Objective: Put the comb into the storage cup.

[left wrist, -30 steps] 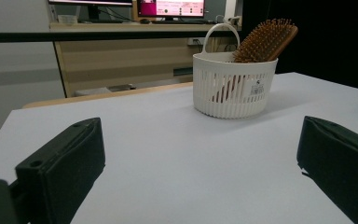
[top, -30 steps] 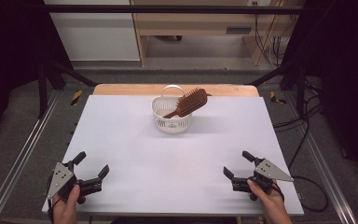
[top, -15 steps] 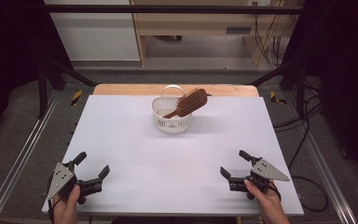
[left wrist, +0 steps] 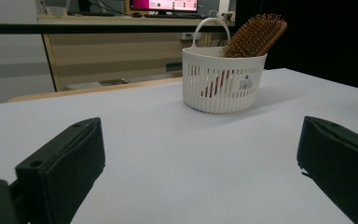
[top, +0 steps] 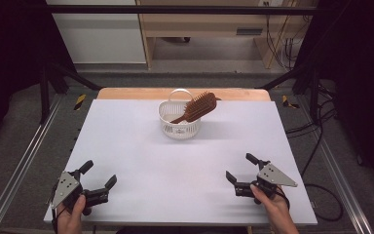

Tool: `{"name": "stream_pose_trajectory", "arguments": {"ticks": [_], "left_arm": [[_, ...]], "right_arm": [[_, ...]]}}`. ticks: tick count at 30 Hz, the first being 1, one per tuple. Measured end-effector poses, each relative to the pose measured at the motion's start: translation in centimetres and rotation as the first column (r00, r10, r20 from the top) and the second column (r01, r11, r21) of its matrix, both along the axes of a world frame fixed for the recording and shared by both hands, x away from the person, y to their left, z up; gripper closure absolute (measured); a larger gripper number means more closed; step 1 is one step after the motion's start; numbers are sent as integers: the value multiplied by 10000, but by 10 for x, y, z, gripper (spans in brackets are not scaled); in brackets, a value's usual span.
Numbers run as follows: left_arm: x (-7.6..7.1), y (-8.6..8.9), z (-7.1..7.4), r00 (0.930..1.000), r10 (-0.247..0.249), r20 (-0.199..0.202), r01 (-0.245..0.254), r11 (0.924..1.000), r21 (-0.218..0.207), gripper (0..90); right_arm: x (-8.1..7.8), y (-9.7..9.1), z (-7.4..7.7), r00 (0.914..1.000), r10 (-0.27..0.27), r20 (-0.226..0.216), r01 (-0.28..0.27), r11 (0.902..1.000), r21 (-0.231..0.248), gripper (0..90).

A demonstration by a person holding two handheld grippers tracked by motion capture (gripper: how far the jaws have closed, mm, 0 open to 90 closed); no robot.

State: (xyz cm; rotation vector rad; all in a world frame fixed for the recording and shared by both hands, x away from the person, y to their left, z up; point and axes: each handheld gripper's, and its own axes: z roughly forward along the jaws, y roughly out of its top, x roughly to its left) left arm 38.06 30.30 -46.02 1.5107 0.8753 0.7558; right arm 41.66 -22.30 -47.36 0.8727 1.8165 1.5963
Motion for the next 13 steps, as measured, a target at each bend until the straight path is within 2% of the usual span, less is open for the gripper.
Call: {"name": "stream_pose_trajectory", "arguments": {"ticks": [8,13], "left_arm": [[-1,-3,-2,9999,131,108,-131,9999,-40,10],[0,-5,-5,9999,128,-52,-128,9999,5,11]], "right_arm": [[8,9,2,9994,330,-85,-330,9994,-101,32],[5,6,2,9985,448,-317,-454,9988,-179,35]]}}
